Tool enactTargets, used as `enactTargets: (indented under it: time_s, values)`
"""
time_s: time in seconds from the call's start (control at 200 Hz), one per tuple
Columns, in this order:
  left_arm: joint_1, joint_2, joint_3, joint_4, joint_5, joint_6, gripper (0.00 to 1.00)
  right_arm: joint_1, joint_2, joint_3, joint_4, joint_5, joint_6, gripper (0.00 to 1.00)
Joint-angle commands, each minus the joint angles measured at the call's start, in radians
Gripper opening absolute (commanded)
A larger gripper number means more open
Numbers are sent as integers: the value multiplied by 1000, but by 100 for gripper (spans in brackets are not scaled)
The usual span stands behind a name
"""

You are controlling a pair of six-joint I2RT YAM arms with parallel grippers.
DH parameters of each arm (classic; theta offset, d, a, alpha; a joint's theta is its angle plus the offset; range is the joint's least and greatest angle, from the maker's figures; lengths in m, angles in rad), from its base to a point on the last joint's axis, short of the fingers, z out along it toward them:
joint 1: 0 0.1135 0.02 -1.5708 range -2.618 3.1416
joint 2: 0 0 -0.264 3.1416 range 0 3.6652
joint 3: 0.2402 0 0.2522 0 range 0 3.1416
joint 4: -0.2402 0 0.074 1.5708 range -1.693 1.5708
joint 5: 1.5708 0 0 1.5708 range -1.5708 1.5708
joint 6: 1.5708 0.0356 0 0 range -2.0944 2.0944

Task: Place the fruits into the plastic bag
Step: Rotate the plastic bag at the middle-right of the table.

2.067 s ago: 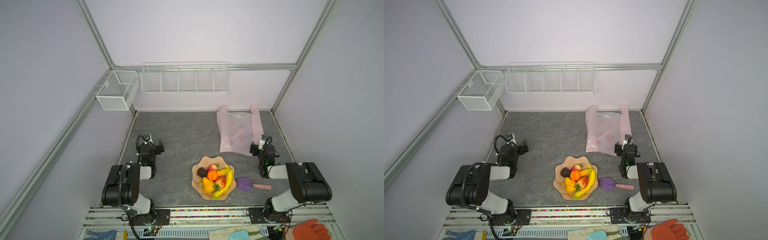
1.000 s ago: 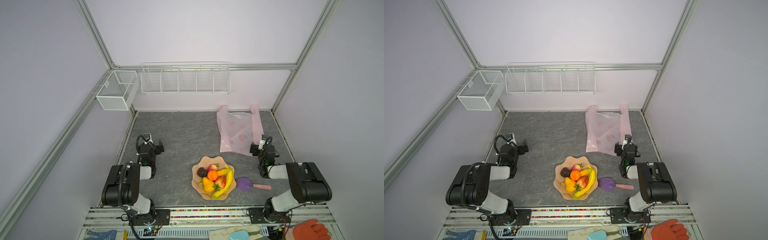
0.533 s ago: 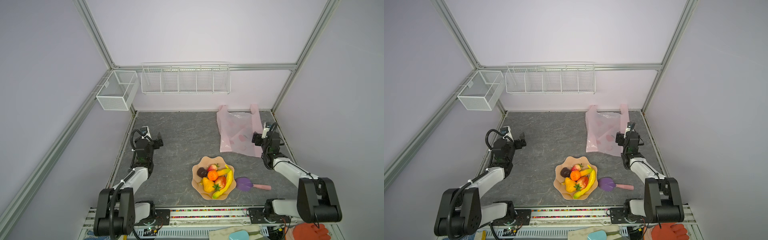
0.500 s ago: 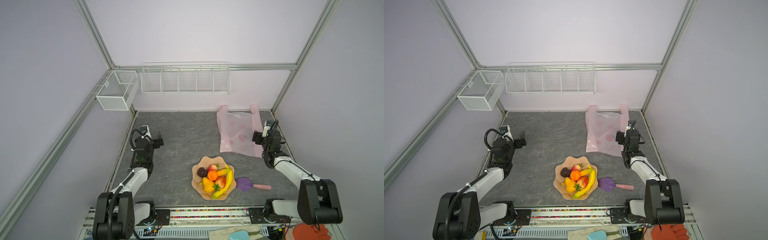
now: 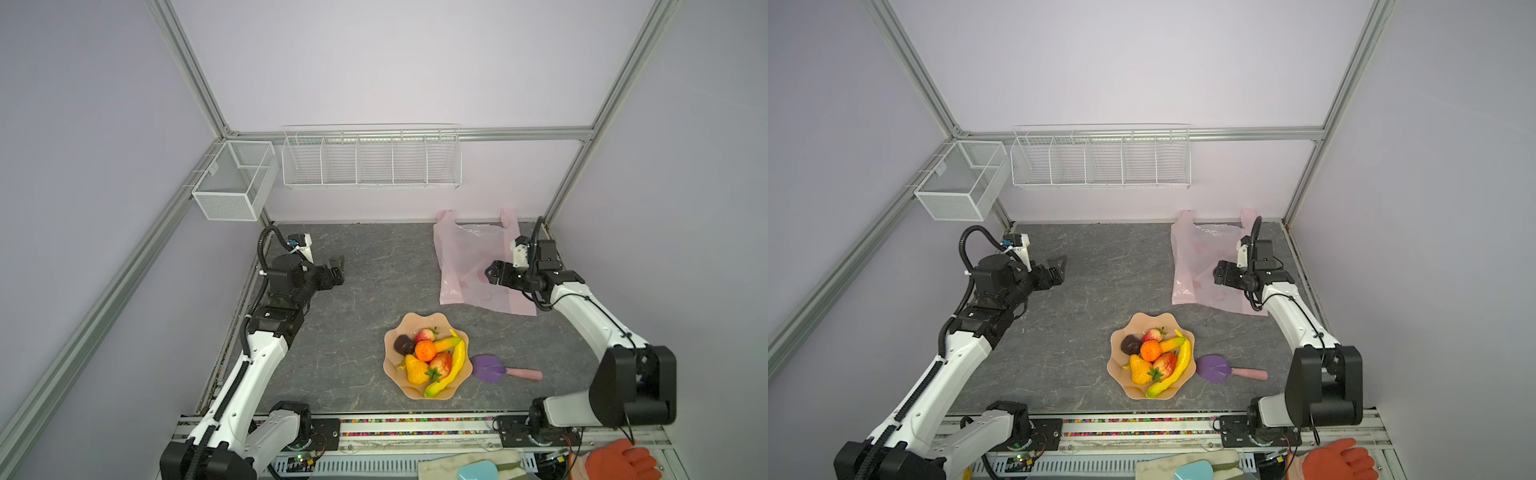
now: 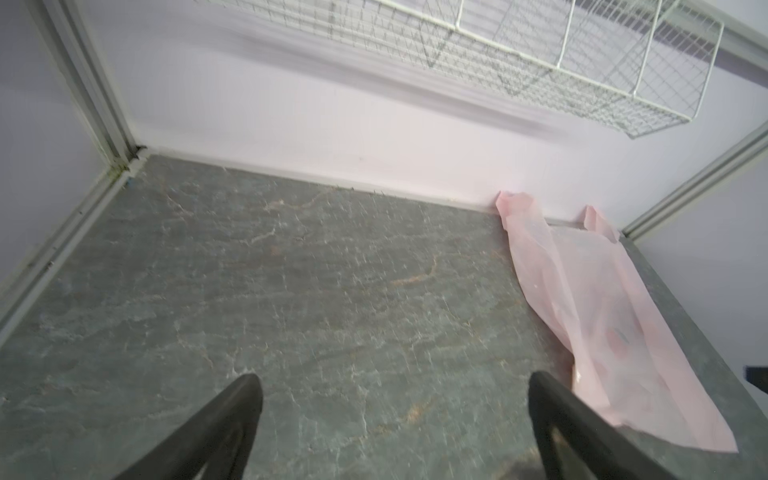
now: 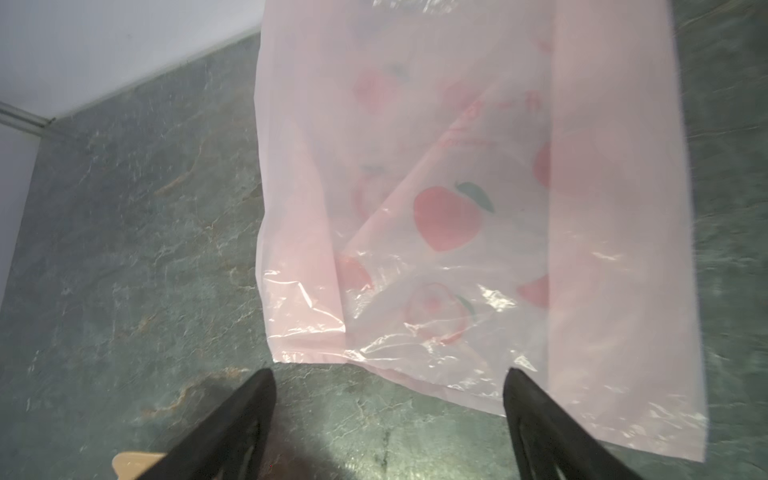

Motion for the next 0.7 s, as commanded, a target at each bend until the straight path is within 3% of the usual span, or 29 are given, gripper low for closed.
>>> enactTargets:
  time_s: [0.0,0.225,0.485,0.64,0.695]
  values:
    - [-21,26,59,-228,65,-17,99,71,127,112,-152,-77,-34,88]
    - [-62,38,81,-271,79,-33,98,241,420,442,-248,85,2,88]
    - [-101,47,106,-306,62,-38,97,336,757,835,-448,405,42,92]
    - [-100,58,145,-338,65,-43,97,361,900,1011,-517,562,31,100]
    - [-100,66,157,-341,75,-45,96,368,930,1055,-519,573,16,92]
